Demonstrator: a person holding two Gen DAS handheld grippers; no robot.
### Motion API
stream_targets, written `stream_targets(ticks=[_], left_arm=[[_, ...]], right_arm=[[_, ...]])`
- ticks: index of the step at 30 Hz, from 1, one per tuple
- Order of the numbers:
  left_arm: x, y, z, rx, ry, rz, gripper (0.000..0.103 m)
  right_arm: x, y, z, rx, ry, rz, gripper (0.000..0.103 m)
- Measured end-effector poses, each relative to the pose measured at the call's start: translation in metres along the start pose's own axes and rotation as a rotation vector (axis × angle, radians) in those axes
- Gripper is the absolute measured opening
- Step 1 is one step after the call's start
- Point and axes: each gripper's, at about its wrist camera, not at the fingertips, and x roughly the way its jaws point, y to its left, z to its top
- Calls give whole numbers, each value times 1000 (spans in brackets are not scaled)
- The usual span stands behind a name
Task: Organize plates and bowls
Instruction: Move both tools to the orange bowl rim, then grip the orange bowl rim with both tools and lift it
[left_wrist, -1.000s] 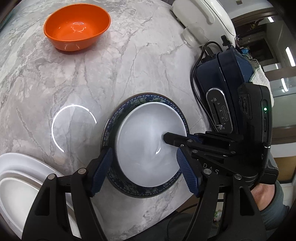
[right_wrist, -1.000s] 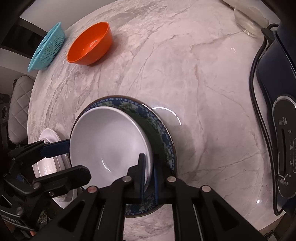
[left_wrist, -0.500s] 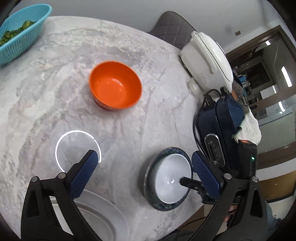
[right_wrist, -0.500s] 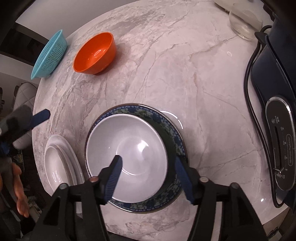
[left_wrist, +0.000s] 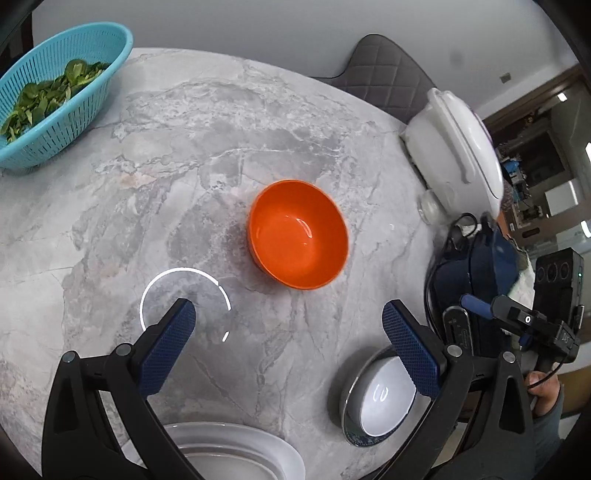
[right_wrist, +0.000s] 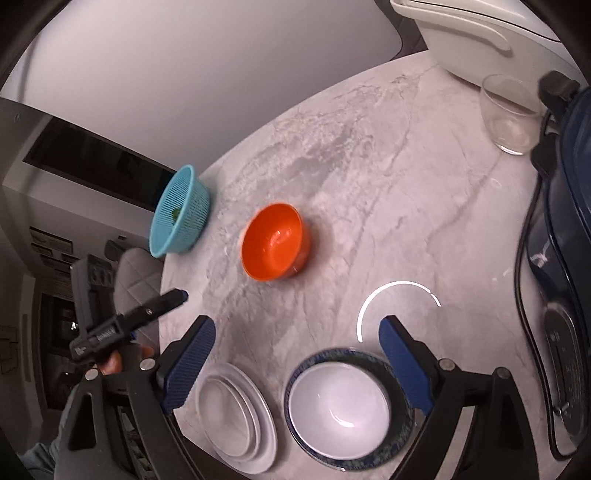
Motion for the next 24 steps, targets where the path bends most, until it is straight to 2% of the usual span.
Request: stream_targets(ticks=[2, 4, 6, 8, 11, 14, 18, 21, 24], left_arm=[[12, 6, 13, -26, 6, 5, 99], [26, 8, 24, -11, 17, 40, 98], [41, 10, 32, 1, 40, 48, 98], [53, 13, 37, 13, 52, 57, 93], [71, 18, 45, 6, 73, 54, 78], [87, 21, 49, 13, 103, 51, 69], [102, 24, 50, 4, 123, 41, 69], [110, 28, 51, -11, 124, 24, 65], [115, 26, 54, 7, 126, 41, 64]], right_arm=[[12, -1, 20, 16, 11, 19, 91], [31, -5, 37, 41, 37, 77, 83], [50, -10, 52, 67, 76, 76, 72], [73, -11, 63, 60, 121, 100, 69], [105, -10, 73, 25, 184, 77, 67], [131, -15, 79, 39, 224, 69, 62], [153, -19, 83, 51, 254, 69, 60], [161, -22, 84, 51, 268, 69, 56], [168, -26, 86, 58, 271, 59, 51]])
